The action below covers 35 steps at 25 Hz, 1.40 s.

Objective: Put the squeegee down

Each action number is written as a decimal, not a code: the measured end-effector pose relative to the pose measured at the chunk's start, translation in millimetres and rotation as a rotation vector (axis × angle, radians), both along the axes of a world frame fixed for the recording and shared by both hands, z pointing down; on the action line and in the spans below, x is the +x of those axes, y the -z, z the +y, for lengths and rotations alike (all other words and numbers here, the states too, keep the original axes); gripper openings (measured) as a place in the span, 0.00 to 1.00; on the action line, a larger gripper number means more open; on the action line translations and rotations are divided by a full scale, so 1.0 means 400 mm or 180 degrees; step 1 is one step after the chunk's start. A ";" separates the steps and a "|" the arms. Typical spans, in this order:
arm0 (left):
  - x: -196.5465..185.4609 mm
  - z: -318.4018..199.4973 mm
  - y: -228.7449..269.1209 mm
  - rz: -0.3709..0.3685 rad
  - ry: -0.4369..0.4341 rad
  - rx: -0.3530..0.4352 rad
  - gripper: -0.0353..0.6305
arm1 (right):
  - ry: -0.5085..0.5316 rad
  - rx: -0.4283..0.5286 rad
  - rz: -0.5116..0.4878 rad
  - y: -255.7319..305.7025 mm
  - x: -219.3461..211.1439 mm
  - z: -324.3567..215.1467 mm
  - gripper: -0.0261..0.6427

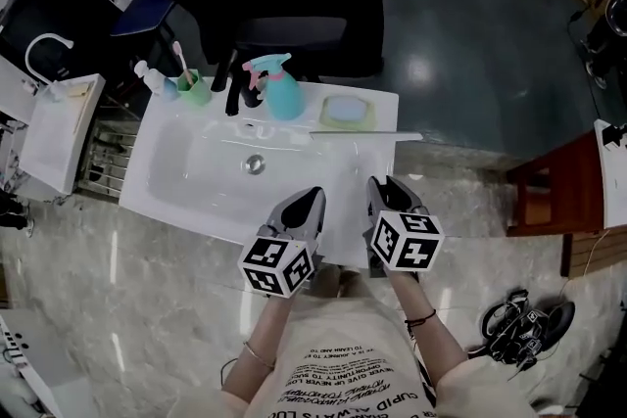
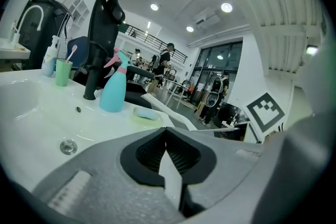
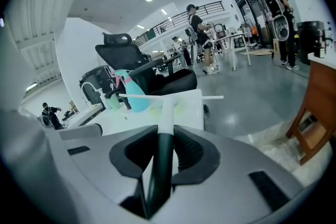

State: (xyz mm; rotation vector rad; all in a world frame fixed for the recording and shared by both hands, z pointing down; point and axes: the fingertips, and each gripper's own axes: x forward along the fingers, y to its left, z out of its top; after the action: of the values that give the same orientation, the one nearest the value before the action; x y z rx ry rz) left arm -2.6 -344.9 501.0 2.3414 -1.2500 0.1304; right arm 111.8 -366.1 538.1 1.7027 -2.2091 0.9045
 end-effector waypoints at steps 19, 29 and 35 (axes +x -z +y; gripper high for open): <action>0.051 -0.046 -0.108 0.0068 -0.0615 -0.0435 0.09 | -0.0219 -0.0433 0.0674 -0.091 -0.021 -0.029 0.18; 0.045 -0.057 -0.121 0.0081 -0.0706 -0.0486 0.09 | -0.0213 -0.0578 0.0954 -0.111 -0.028 -0.033 0.18; 0.039 -0.060 -0.122 0.0097 -0.0721 -0.0491 0.09 | -0.0222 -0.0599 0.1046 -0.113 -0.030 -0.034 0.18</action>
State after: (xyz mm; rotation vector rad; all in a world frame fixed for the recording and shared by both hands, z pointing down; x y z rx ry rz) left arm 13.1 -368.7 549.9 2.3334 -0.9228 0.2554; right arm 100.0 -379.8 583.4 1.7076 -1.8063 0.7568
